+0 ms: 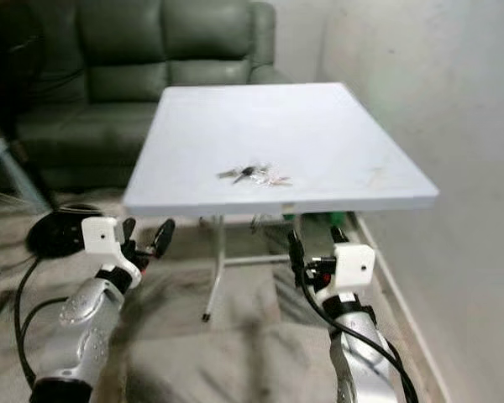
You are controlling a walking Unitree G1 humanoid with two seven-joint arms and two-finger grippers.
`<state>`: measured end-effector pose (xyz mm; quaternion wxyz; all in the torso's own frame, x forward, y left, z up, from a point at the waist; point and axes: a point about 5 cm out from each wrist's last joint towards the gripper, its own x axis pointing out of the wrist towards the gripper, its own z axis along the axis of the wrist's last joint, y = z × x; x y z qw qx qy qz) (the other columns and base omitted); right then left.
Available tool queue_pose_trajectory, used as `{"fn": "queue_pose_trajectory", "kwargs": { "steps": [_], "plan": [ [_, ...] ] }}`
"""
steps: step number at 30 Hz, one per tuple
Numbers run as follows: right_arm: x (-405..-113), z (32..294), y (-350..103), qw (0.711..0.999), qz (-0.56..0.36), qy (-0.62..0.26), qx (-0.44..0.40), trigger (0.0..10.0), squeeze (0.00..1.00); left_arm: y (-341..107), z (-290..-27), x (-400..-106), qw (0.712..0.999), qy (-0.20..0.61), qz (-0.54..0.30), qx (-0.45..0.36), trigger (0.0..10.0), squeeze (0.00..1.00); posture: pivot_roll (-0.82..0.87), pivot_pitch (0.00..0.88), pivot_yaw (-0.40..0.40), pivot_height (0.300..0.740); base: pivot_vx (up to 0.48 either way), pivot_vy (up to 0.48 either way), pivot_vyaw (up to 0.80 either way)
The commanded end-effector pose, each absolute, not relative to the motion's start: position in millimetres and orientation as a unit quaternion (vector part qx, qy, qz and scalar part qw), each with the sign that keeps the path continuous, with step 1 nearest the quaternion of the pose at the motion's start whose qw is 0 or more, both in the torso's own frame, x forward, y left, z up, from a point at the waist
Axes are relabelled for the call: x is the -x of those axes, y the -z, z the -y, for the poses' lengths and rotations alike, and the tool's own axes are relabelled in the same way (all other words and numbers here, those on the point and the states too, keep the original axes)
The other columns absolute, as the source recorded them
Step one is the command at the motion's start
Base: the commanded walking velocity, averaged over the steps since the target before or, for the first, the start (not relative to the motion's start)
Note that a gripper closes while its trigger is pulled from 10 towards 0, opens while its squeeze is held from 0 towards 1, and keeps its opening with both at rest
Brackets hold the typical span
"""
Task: Hang keys on a hook
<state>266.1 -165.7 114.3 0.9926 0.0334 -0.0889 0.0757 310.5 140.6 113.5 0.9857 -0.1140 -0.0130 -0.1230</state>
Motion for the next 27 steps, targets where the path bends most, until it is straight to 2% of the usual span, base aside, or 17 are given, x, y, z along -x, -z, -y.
{"fn": "queue_pose_trajectory", "kwargs": {
  "steps": [1, 8, 9, 18, 23, 27],
  "plan": [
    [-266.2, 171.2, -118.6, 0.993, 0.094, -0.07, -0.029, 10.0, 0.0, -114.0, -137.0, -311.3, 0.986, 0.126, 0.01, 0.113, 10.0, 0.0, -0.04, 0.0, -0.004, 0.74, 0.48, 0.0, 0.0],
    [-266.7, 169.0, -118.6, 0.992, 0.092, -0.08, -0.026, 10.0, 0.0, -113.6, -136.0, -311.6, 0.985, 0.126, 0.01, 0.115, 10.0, 0.0, -0.04, 0.0, -0.008, 0.74, 0.48, 0.0, 0.0],
    [-266.6, 166.7, -117.4, 0.992, 0.087, -0.089, -0.006, 10.0, 0.0, -113.5, -135.1, -311.3, 0.985, 0.126, 0.01, 0.116, 10.0, 0.0, -0.04, 0.0, -0.011, 0.74, 0.48, 0.0, 0.0],
    [-266.5, 165.5, -116.8, 0.992, 0.086, -0.096, 0.0, 10.0, 0.0, -113.7, -133.2, -311.0, 0.985, 0.128, 0.011, 0.118, 10.0, 0.0, -0.04, 0.0, -0.011, 0.74, 0.48, 0.0, 0.73],
    [-267.3, 165.8, -115.9, 0.993, 0.083, -0.088, -0.011, 10.0, 0.0, -113.5, -132.2, -311.6, 0.984, 0.131, 0.008, 0.124, 10.0, 0.0, -0.04, 0.0, -0.011, 0.74, 0.48, 0.0, 0.18],
    [-268.0, 166.4, -115.3, 0.993, 0.08, -0.089, -0.009, 10.0, 0.0, -113.9, -129.4, -310.4, 0.983, 0.129, 0.009, 0.129, 10.0, 0.0, -0.04, 0.0, -0.013, 0.74, 0.0, 0.0, 0.0]
  ]
}}
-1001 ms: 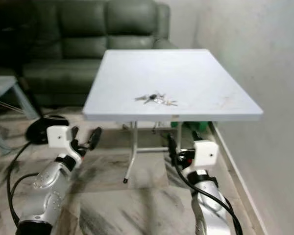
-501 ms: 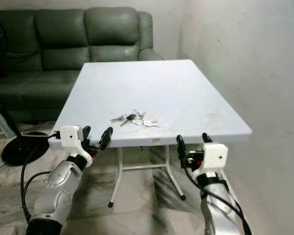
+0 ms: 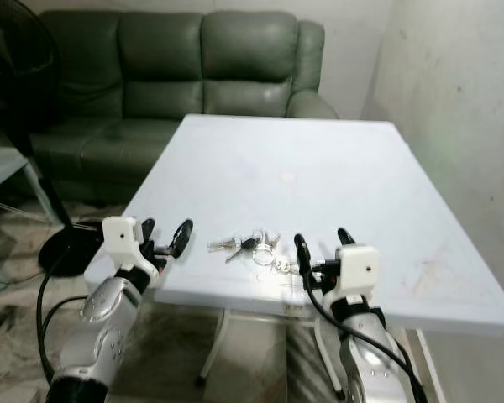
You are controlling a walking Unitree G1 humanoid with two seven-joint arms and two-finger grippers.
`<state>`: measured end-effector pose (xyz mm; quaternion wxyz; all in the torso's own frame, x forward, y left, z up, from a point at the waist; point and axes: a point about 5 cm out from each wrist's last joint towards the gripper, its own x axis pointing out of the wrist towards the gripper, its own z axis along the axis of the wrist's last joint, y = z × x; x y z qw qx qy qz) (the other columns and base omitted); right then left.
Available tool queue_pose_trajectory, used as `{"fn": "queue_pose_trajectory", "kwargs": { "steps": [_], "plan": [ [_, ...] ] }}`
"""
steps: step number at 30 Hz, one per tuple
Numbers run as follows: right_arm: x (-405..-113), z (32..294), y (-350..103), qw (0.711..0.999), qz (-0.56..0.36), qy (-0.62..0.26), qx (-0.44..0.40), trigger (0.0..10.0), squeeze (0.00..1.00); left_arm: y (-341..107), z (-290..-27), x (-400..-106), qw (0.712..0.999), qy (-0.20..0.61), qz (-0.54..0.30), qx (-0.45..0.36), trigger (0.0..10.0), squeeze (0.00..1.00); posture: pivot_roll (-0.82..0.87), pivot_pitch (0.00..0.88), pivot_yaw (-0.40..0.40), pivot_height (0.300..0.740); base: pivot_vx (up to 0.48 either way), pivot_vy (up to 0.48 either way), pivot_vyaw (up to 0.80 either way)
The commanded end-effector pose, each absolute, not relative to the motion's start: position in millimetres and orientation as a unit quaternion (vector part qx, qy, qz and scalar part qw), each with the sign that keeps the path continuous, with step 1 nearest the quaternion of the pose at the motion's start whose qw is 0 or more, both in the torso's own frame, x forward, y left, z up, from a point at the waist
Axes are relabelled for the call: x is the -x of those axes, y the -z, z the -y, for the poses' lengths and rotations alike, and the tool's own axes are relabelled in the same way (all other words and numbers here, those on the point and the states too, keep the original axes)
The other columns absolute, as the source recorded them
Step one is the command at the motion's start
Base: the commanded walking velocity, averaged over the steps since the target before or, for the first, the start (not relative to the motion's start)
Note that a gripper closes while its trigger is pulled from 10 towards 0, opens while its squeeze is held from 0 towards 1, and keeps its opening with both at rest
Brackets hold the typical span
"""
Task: Hang keys on a hook
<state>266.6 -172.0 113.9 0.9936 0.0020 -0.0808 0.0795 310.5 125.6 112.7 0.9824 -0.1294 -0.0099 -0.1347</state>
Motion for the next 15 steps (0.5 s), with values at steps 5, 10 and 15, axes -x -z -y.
{"fn": "queue_pose_trajectory", "kwargs": {
  "steps": [5, 10, 15],
  "plan": [
    [-267.9, 165.6, -111.9, 0.993, 0.067, -0.1, -0.009, 10.0, 0.0, -112.1, -128.3, -310.1, 0.984, 0.121, 0.003, 0.128, 10.0, 0.0, -0.04, 0.0, -0.015, 0.74, 0.0, 0.0, 0.0],
    [-268.6, 165.9, -109.1, 0.992, 0.059, -0.115, 0.005, 10.0, 0.0, -108.3, -123.2, -308.0, 0.984, 0.13, -0.004, 0.123, 10.0, 0.0, -0.03, 0.0, -0.016, 0.74, 0.0, 0.0, 0.0],
    [-270.5, 172.4, -107.0, 0.987, 0.048, -0.15, 0.037, 10.0, 0.0, -99.2, -109.7, -295.2, 0.978, 0.18, -0.018, 0.105, 10.0, 0.0, -0.04, 0.0, -0.015, 0.74, 0.0, 0.0, 0.0]
  ]
}}
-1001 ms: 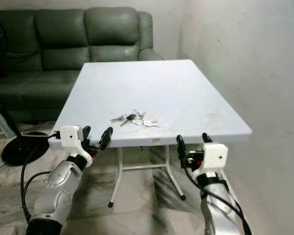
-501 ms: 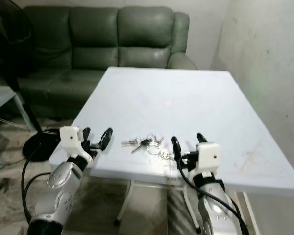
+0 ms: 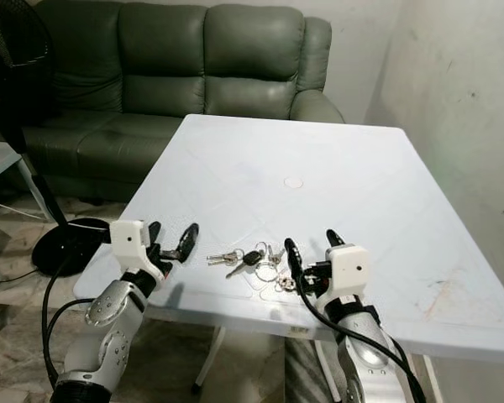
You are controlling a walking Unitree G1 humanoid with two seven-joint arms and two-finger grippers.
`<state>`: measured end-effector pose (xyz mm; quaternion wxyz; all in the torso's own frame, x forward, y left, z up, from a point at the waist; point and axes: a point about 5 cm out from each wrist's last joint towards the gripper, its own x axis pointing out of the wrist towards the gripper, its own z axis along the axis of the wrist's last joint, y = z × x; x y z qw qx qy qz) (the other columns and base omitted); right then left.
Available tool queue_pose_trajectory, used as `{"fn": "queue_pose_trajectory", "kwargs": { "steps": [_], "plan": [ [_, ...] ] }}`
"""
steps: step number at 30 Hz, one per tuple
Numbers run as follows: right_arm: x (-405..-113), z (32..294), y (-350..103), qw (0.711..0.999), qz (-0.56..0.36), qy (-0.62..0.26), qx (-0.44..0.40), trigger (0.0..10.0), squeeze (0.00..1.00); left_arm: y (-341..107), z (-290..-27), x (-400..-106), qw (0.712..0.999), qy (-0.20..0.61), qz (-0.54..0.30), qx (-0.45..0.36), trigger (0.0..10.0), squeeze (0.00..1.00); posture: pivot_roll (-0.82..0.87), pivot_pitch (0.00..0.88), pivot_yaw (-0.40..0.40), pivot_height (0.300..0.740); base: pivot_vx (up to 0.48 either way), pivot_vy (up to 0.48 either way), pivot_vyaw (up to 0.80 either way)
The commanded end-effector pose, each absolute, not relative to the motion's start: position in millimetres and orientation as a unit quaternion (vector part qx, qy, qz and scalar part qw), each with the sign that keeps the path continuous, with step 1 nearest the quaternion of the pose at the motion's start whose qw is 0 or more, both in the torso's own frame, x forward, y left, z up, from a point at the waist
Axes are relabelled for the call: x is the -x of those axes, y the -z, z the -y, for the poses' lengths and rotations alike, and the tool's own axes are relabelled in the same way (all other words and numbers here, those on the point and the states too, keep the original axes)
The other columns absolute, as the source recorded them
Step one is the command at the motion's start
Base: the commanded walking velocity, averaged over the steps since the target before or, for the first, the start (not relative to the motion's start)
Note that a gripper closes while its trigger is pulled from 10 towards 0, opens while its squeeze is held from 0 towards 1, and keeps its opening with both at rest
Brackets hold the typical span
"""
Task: Hang keys on a hook
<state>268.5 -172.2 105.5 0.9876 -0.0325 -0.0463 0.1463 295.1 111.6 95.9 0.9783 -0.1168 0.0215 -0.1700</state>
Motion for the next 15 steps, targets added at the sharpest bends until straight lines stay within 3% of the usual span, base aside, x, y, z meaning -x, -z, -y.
{"fn": "queue_pose_trajectory", "kwargs": {
  "steps": [1, 15],
  "plan": [
    [-271.6, 176.2, -106.1, 0.985, 0.043, -0.16, 0.042, 10.0, 0.0, -96.6, -106.6, -291.8, 0.976, 0.186, -0.022, 0.111, 10.0, 0.0, -0.04, 0.0, -0.016, 0.74, 0.0, 0.0, 0.0],
    [-282.2, 189.4, -96.8, 0.955, -0.016, -0.274, 0.109, 10.0, 0.0, -87.3, -87.7, -274.0, 0.966, 0.222, -0.052, 0.124, 10.0, 0.0, -0.02, 0.0, -0.036, 0.74, 0.0, 0.0, 0.0]
  ]
}}
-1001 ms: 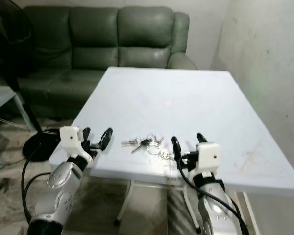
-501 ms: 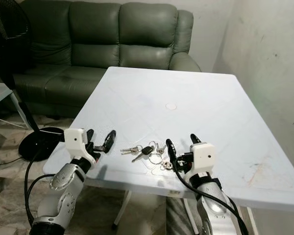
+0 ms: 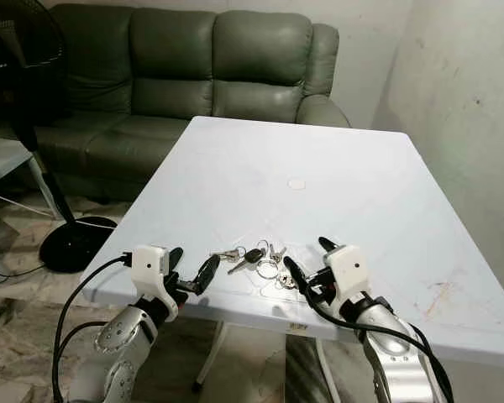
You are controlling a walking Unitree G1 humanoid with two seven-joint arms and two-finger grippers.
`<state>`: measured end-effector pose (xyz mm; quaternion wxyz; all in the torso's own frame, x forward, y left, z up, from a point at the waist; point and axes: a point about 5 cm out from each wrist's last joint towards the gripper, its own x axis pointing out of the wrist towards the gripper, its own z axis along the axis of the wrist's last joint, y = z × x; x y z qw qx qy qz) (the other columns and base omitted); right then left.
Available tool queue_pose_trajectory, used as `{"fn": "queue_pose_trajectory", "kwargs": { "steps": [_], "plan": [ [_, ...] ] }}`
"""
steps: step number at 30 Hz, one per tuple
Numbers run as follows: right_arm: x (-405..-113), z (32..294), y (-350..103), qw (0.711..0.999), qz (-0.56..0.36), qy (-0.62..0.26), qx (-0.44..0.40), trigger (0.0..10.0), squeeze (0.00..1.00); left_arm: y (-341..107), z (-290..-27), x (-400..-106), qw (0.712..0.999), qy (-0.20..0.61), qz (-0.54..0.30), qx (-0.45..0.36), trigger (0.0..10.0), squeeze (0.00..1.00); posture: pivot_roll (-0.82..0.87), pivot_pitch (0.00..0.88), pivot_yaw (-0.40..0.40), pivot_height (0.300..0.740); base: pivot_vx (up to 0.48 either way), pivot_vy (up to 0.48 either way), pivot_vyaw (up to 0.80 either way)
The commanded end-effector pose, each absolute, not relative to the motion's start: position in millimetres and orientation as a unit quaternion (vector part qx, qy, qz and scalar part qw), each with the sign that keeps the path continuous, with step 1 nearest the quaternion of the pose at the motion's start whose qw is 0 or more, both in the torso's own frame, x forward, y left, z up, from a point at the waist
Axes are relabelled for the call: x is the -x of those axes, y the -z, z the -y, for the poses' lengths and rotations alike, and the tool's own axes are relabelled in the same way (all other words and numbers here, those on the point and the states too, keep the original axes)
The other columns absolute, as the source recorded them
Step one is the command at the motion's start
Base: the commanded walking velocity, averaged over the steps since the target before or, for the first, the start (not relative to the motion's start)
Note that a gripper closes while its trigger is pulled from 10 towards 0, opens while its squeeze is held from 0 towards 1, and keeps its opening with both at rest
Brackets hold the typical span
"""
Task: Hang keys on a hook
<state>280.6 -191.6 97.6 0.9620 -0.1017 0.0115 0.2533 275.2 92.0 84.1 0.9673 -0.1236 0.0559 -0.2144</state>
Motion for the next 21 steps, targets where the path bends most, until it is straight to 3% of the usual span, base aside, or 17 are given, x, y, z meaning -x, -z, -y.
{"fn": "queue_pose_trajectory", "kwargs": {
  "steps": [1, 15, 16, 17, 18, 19, 21],
  "plan": [
    [-282.4, 189.2, -95.4, 0.952, -0.02, -0.285, 0.114, 10.0, 0.0, -87.4, -87.6, -273.6, 0.966, 0.222, -0.053, 0.124, 10.0, 0.0, -0.02, 0.0, -0.038, 0.74, 0.0, 0.0, 0.0],
    [-293.9, 195.8, -90.8, 0.921, -0.05, -0.351, 0.158, 10.0, 0.0, -88.9, -85.1, -272.9, 0.965, 0.218, -0.06, 0.132, 10.0, 0.0, -0.02, 0.001, -0.046, 0.74, 0.0, 0.0, 0.0],
    [-294.4, 195.8, -90.9, 0.921, -0.049, -0.352, 0.158, 8.0, 0.0, -88.9, -85.1, -272.8, 0.965, 0.218, -0.06, 0.132, 10.0, 0.0, -0.02, 0.001, -0.046, 0.74, 0.0, 0.0, 0.0],
    [-294.9, 195.7, -90.8, 0.921, -0.048, -0.353, 0.158, 4.2, 0.0, -89.0, -85.2, -272.8, 0.965, 0.218, -0.06, 0.131, 10.0, 0.0, -0.02, 0.001, -0.046, 0.74, 0.0, 0.0, 0.0],
    [-295.4, 195.5, -90.9, 0.921, -0.046, -0.354, 0.159, 2.4, 0.0, -89.1, -85.3, -272.9, 0.965, 0.217, -0.06, 0.131, 10.0, 0.0, -0.02, 0.001, -0.046, 0.74, 0.0, 0.0, 0.0],
    [-296.0, 194.8, -91.0, 0.92, -0.043, -0.355, 0.159, 0.0, 0.0, -89.5, -85.7, -273.3, 0.966, 0.216, -0.06, 0.132, 10.0, 0.0, -0.02, 0.001, -0.046, 0.74, 0.0, 0.0, 0.0],
    [-296.0, 194.6, -91.0, 0.92, -0.042, -0.355, 0.159, 0.0, 0.0, -89.8, -85.8, -273.0, 0.966, 0.216, -0.06, 0.132, 10.0, 0.0, -0.01, 0.005, -0.048, 0.74, 0.0, 0.0, 0.0]
  ]
}}
